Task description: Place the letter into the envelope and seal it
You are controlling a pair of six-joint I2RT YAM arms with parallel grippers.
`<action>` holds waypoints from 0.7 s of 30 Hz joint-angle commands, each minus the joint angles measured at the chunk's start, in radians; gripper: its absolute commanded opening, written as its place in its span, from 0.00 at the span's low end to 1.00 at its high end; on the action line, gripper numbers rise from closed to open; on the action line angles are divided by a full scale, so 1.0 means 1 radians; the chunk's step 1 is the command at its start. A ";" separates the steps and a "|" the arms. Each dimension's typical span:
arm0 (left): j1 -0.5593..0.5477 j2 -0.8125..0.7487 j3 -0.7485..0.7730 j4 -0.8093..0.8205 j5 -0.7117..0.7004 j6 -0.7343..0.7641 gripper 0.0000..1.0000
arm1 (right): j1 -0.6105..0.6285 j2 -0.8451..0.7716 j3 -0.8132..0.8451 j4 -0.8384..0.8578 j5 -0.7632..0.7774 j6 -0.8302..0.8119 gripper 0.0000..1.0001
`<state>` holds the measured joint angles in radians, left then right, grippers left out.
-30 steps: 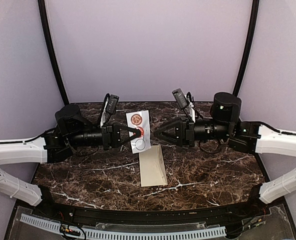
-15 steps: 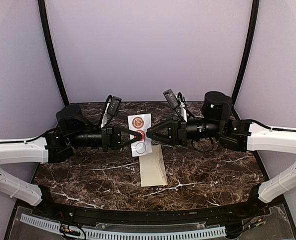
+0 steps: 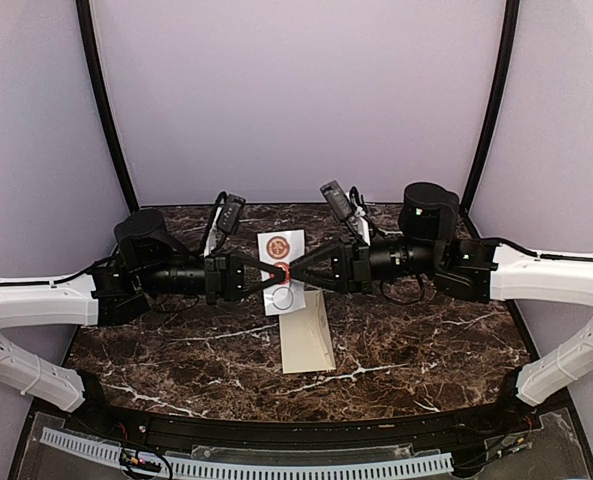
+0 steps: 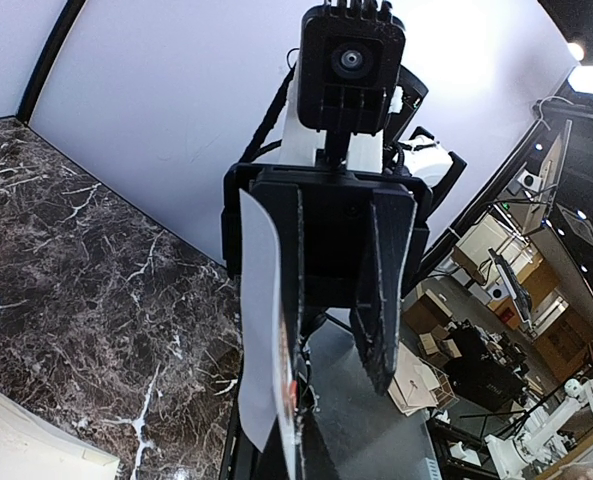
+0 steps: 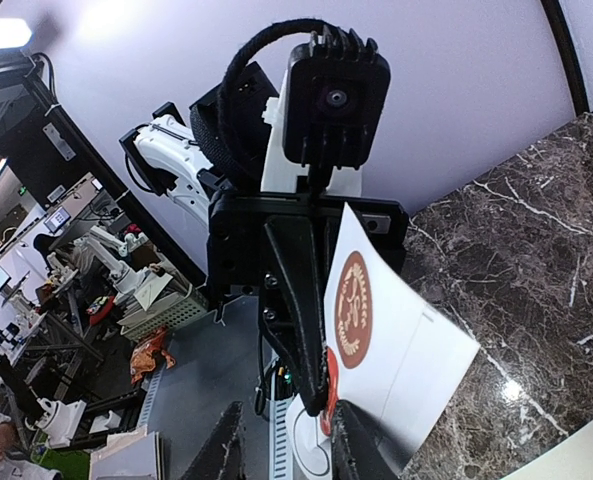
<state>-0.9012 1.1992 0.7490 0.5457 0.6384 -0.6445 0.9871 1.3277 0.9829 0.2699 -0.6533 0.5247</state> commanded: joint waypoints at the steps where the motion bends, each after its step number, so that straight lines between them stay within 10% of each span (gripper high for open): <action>1: 0.002 0.000 0.020 0.030 0.012 -0.006 0.00 | 0.013 0.013 0.036 0.044 -0.025 -0.009 0.24; 21: 0.002 -0.010 0.021 0.011 -0.011 0.002 0.00 | 0.013 0.016 0.054 -0.035 0.085 -0.012 0.10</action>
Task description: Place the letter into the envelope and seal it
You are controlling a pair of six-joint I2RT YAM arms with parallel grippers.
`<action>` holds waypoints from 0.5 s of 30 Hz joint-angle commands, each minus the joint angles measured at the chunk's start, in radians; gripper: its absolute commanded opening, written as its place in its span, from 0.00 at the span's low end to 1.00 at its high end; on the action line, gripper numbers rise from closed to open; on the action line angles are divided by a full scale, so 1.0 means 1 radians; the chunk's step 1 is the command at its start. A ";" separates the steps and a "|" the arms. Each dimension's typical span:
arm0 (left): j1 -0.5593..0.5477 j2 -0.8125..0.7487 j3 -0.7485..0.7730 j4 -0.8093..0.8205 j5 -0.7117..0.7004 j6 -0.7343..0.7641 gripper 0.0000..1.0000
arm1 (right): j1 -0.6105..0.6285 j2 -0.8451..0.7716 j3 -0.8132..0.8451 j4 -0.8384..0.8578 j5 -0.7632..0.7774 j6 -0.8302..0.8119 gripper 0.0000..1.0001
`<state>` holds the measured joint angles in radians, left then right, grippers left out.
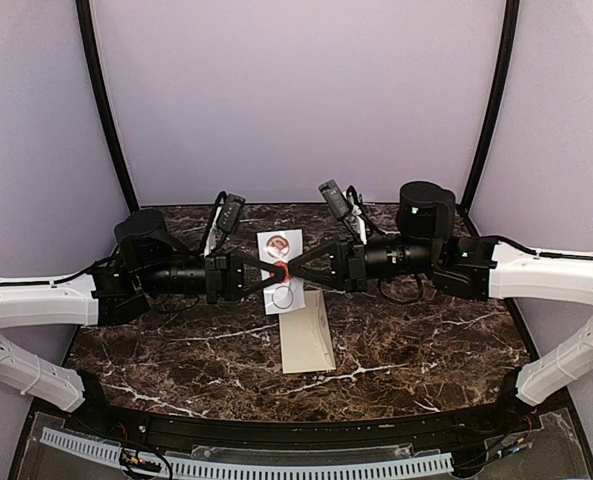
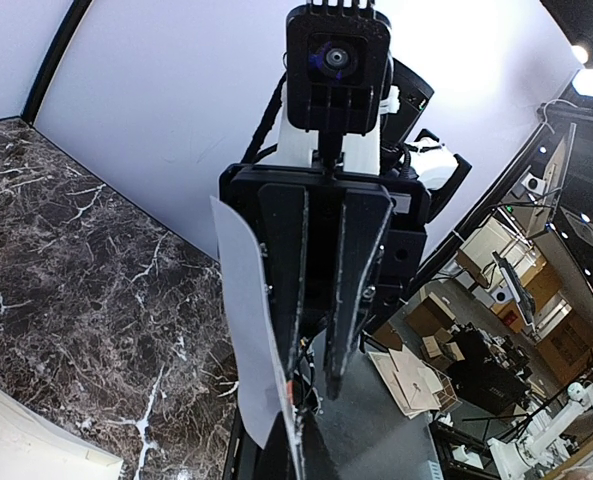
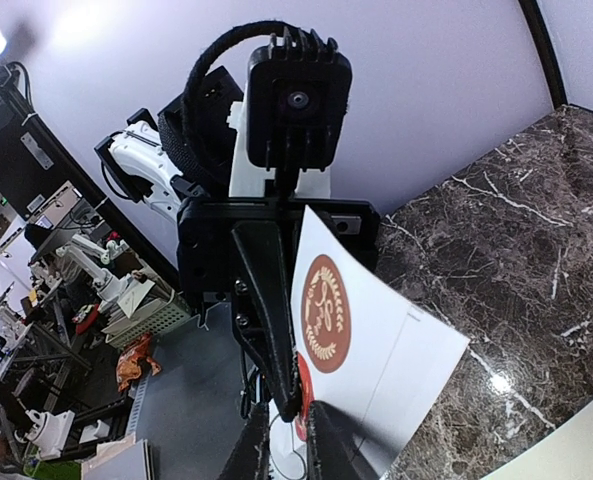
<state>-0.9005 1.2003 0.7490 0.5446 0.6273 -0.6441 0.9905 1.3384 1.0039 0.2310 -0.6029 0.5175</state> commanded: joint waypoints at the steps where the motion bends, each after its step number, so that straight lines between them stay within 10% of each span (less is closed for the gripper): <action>1: 0.002 -0.011 0.020 0.013 0.000 0.001 0.00 | 0.010 0.006 0.034 0.002 0.035 -0.005 0.10; 15: 0.002 -0.010 0.021 0.002 -0.004 0.004 0.00 | 0.010 0.016 0.038 0.008 0.018 -0.007 0.00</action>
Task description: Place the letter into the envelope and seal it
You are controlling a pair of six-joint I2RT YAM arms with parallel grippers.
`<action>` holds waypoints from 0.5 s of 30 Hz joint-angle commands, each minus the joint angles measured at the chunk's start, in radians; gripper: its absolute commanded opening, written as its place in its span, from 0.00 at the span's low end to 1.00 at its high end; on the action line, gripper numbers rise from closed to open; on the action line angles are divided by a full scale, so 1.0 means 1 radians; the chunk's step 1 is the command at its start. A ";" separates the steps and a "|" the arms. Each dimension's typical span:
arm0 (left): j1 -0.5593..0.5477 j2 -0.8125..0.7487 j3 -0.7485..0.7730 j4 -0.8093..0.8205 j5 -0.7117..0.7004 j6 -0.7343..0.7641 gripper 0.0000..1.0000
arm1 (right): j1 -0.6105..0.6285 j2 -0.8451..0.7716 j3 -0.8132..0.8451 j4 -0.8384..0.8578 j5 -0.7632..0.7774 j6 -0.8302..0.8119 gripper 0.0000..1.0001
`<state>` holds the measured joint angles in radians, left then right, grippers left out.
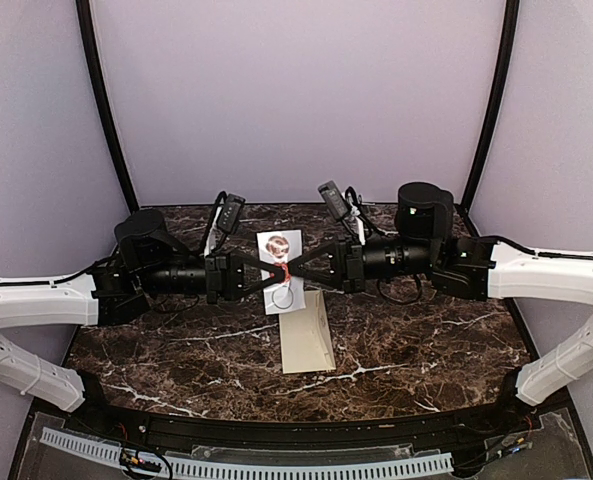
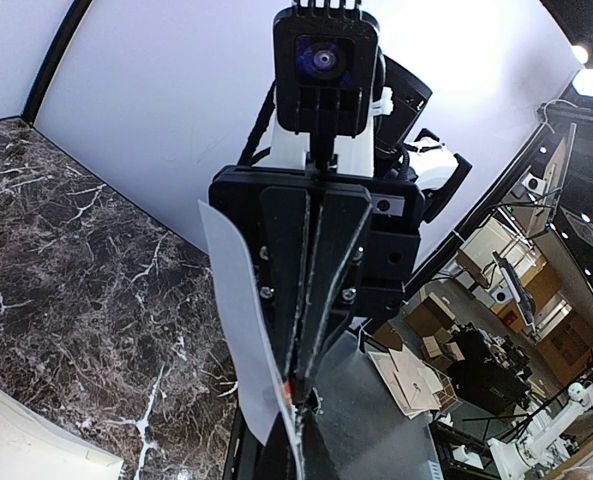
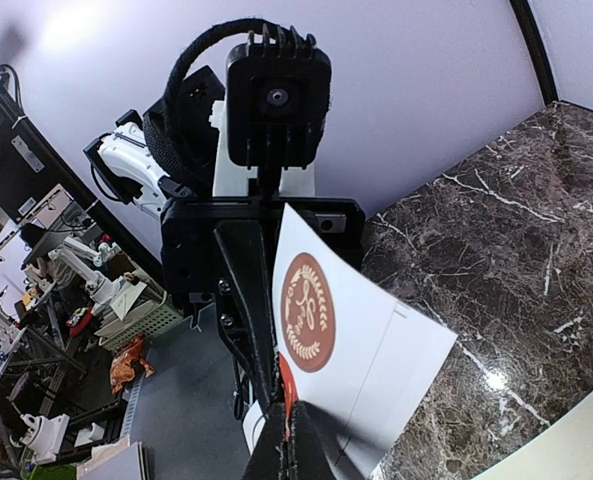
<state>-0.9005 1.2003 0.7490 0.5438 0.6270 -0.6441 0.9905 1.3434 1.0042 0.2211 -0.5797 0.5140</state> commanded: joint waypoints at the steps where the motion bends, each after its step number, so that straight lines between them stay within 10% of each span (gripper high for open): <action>1: 0.002 -0.009 0.022 0.004 -0.005 0.004 0.00 | 0.010 0.010 0.037 0.019 -0.004 -0.004 0.00; 4: 0.002 -0.006 0.026 -0.009 -0.009 0.003 0.00 | 0.010 0.005 0.032 0.018 0.006 -0.007 0.00; 11: 0.002 -0.018 0.051 -0.081 -0.038 0.027 0.61 | 0.006 -0.016 0.025 -0.016 0.052 -0.032 0.00; 15: 0.013 -0.042 0.066 -0.128 -0.048 0.046 0.53 | 0.004 -0.012 0.026 -0.038 0.052 -0.042 0.00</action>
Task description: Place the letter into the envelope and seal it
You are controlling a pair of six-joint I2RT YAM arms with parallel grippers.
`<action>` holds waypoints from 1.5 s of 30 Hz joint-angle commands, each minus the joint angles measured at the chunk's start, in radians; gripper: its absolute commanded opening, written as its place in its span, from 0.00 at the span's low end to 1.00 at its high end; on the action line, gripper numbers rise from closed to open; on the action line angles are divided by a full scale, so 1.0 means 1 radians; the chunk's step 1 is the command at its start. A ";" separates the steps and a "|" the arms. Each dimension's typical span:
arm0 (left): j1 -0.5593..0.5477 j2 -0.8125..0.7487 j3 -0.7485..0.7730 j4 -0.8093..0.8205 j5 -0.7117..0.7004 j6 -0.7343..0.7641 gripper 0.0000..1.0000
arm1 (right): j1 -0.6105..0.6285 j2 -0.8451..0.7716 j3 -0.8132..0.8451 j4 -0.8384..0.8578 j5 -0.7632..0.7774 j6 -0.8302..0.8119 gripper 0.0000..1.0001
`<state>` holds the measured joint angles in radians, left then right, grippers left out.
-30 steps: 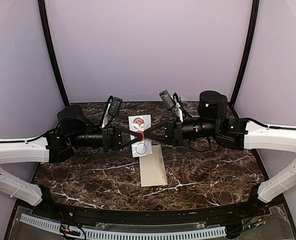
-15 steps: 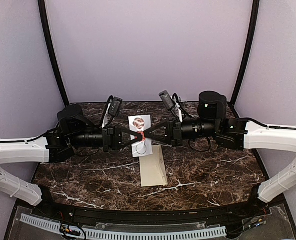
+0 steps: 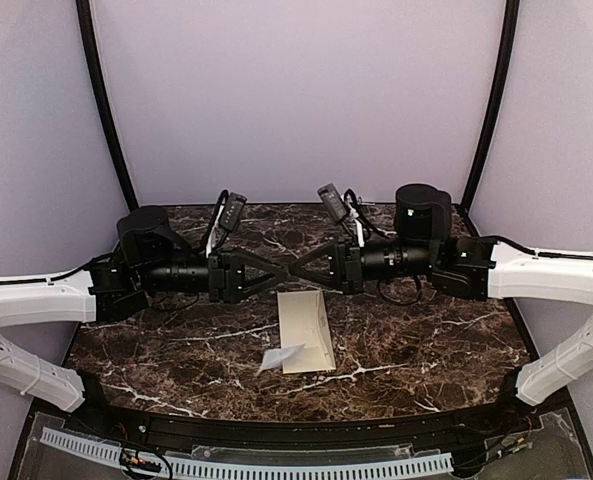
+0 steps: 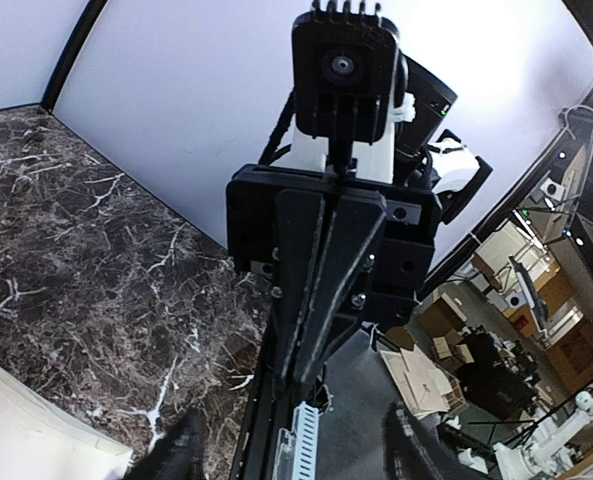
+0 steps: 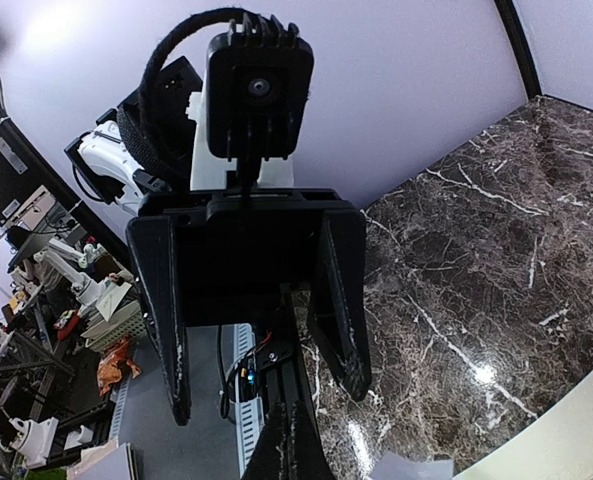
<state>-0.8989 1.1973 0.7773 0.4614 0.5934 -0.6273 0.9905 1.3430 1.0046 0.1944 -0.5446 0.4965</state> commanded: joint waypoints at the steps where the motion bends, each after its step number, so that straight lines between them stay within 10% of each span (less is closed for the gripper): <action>1: 0.014 -0.041 0.039 -0.058 -0.021 0.032 0.36 | 0.004 -0.008 0.023 -0.014 0.019 -0.024 0.00; 9: 0.019 -0.039 -0.028 -0.236 -0.164 0.134 0.58 | -0.014 -0.022 -0.058 -0.041 0.094 -0.003 0.00; 15: 0.020 0.036 -0.117 -0.372 -0.272 0.109 0.67 | -0.005 0.022 -0.124 -0.163 0.185 0.017 0.40; 20: 0.036 0.113 -0.227 -0.293 -0.284 -0.001 0.70 | 0.001 0.073 -0.227 -0.097 0.193 0.129 0.52; 45: 0.077 0.331 -0.257 -0.145 -0.222 -0.066 0.54 | 0.023 0.406 -0.204 0.046 0.164 0.249 0.55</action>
<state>-0.8227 1.5116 0.5030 0.3153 0.3542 -0.7090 1.0027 1.7248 0.7742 0.1852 -0.3683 0.7246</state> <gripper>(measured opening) 0.562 0.562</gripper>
